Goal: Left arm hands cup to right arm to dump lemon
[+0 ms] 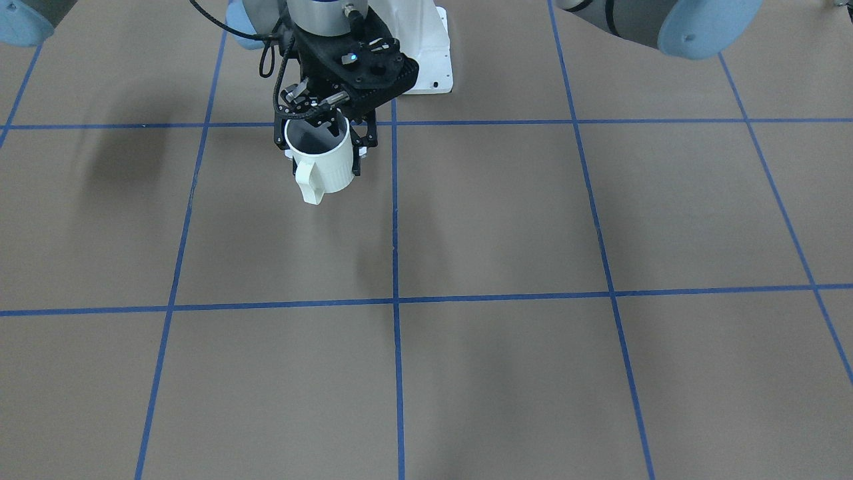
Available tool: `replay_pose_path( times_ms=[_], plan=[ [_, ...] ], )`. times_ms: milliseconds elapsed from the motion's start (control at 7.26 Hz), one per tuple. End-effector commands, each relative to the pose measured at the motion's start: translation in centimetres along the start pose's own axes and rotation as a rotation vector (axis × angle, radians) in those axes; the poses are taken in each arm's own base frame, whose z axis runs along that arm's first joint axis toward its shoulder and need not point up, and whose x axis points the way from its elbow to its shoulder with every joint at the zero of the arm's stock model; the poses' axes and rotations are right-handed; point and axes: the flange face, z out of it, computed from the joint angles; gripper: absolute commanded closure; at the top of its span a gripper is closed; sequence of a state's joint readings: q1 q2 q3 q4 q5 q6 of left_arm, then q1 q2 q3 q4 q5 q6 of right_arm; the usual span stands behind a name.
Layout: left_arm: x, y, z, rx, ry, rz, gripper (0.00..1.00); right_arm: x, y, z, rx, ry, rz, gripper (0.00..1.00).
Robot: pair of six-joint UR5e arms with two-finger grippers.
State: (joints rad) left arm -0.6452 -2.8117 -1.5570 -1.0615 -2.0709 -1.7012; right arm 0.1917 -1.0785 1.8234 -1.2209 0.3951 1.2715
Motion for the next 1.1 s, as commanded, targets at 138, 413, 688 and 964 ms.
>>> replay_pose_path(
  times_ms=[138, 413, 688, 964],
  plan=[
    [0.0, 0.2, -0.1, -0.002, -0.002, -0.005, 1.00, 0.1, 0.0, 0.0, 0.001, 0.000, 0.001, 0.66],
    [0.1, 0.2, -0.3, -0.006, 0.000, -0.003, 1.00, 0.1, 0.2, 0.0, -0.001, 0.000, -0.002, 0.00],
    [0.2, 0.3, -0.7, -0.009, 0.005, -0.003, 1.00, 0.1, 1.2, -0.4, -0.011, -0.003, -0.017, 0.00],
    [-0.3, 0.6, -2.9, -0.006, 0.048, -0.004, 1.00, 0.2, 2.9, -1.1, -0.033, -0.010, -0.044, 0.00]
  ],
)
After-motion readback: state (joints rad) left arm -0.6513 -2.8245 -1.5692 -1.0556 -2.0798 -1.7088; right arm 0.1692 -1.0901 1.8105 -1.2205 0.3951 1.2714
